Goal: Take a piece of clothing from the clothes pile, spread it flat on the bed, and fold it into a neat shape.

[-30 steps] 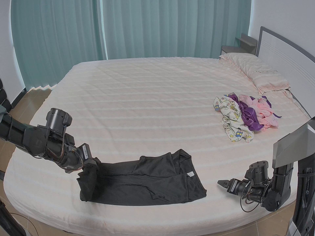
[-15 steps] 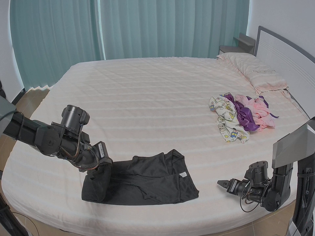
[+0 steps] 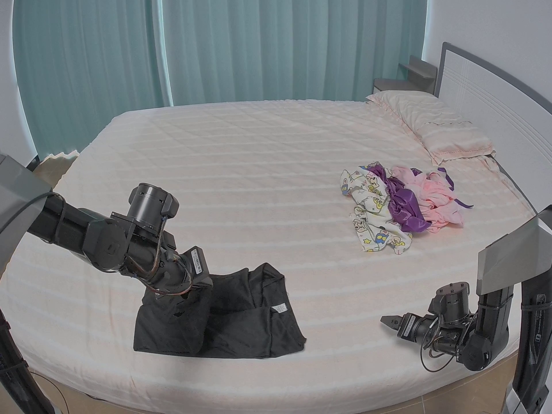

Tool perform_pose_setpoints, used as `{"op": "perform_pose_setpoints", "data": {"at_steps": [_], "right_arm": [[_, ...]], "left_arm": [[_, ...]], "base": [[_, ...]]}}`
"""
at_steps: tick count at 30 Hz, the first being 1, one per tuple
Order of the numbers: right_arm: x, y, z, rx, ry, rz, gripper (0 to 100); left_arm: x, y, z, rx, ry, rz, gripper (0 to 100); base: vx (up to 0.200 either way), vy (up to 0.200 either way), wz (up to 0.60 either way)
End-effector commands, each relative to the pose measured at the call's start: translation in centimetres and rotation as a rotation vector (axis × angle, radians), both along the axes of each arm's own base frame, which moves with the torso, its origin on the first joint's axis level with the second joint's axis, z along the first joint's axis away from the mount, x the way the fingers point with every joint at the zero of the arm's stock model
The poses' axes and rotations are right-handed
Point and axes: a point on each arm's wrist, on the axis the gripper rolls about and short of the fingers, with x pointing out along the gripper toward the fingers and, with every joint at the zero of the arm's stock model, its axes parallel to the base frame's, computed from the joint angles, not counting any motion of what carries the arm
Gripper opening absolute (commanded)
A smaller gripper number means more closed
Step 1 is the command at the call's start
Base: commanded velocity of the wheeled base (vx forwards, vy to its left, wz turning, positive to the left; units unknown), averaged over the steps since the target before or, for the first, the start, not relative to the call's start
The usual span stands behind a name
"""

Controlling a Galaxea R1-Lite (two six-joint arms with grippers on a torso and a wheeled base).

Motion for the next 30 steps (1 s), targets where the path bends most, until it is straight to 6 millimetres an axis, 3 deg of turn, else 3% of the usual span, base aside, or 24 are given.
{"op": "perform_pose_setpoints", "data": {"at_steps": [1,18,19,28,30], "right_arm": [[0.0,0.0,-0.1,-0.001,0.002,0.0,100],[0.0,0.0,-0.1,-0.002,0.003,0.001,100],[0.0,0.0,-0.1,-0.002,0.003,0.001,100],[0.0,0.0,-0.1,-0.001,0.006,0.002,100],[0.0,0.0,-0.1,-0.001,0.006,0.002,100]], "left_arm": [[0.7,-0.8,-1.0,0.007,0.02,-0.014,0],[2.8,-5.0,-3.9,0.014,-0.037,0.008,0],[2.7,-5.3,-4.1,0.014,-0.031,0.006,100],[2.5,-6.7,-3.6,-0.016,-0.059,-0.011,100],[2.2,-6.6,-2.5,-0.036,-0.08,-0.004,100]], "base": [[0.0,0.0,0.0],[0.0,0.0,0.0],[0.0,0.0,0.0],[0.0,0.0,0.0],[0.0,0.0,0.0]]}}
